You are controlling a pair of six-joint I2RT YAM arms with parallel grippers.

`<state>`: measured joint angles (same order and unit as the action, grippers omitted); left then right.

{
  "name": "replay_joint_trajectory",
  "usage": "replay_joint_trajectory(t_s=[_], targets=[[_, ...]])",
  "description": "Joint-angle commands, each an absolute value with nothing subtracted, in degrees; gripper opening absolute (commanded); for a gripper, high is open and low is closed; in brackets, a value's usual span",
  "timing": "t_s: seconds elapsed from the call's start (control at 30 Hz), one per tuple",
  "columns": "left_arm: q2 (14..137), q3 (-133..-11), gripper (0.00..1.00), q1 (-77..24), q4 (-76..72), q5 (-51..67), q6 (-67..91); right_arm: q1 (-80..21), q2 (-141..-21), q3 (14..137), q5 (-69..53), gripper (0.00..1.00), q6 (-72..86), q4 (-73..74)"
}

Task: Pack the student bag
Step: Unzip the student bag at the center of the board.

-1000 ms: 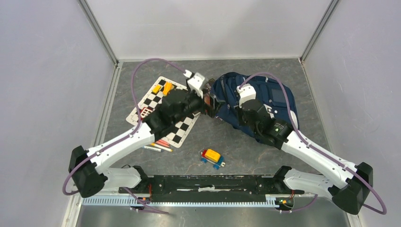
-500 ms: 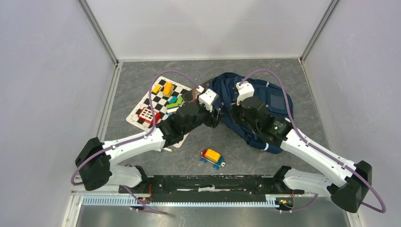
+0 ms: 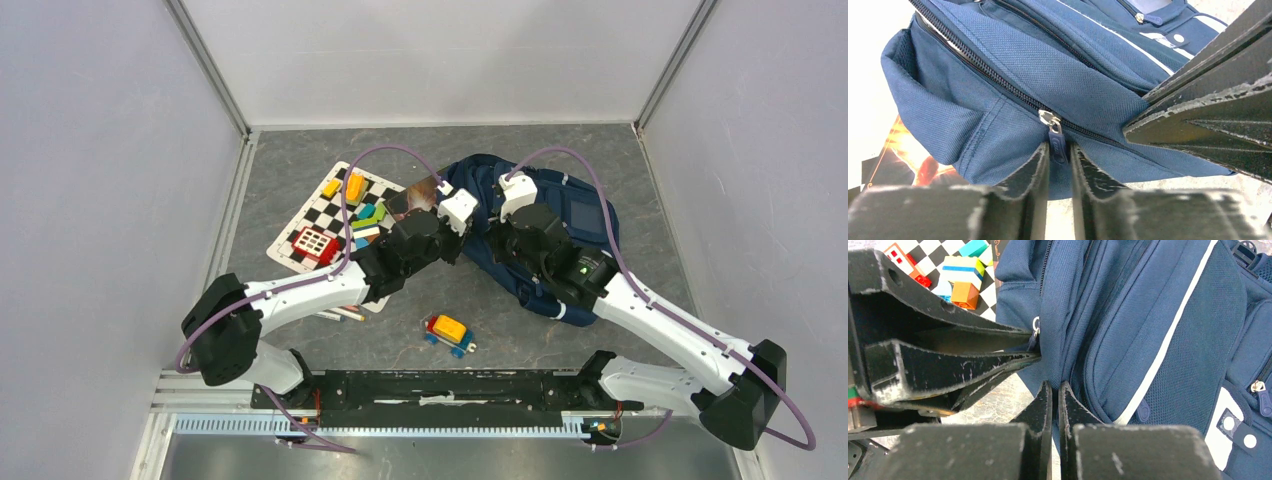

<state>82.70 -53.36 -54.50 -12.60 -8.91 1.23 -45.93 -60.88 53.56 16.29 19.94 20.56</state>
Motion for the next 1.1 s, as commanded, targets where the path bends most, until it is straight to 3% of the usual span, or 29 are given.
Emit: replay_joint_trajectory(t_s=[0.0, 0.1, 0.7, 1.07], targets=[[83.55, -56.16, 0.19, -55.16, -15.99, -7.24, -1.66, -45.90, -59.41, 56.16, 15.31, 0.00, 21.27, 11.70], [83.15, -55.87, 0.02, -56.12, -15.77, -8.15, -1.91, -45.79, -59.43, 55.77, 15.95, 0.00, 21.34, 11.69], [77.85, -46.91, 0.02, -66.84, -14.83, -12.21, 4.73, -45.45, -60.63, 53.32, 18.90, 0.00, 22.77, 8.95], [86.83, -43.78, 0.02, -76.67, -27.70, -18.03, 11.84, -45.44, -60.36, 51.86, 17.78, 0.00, 22.90, 6.53]])
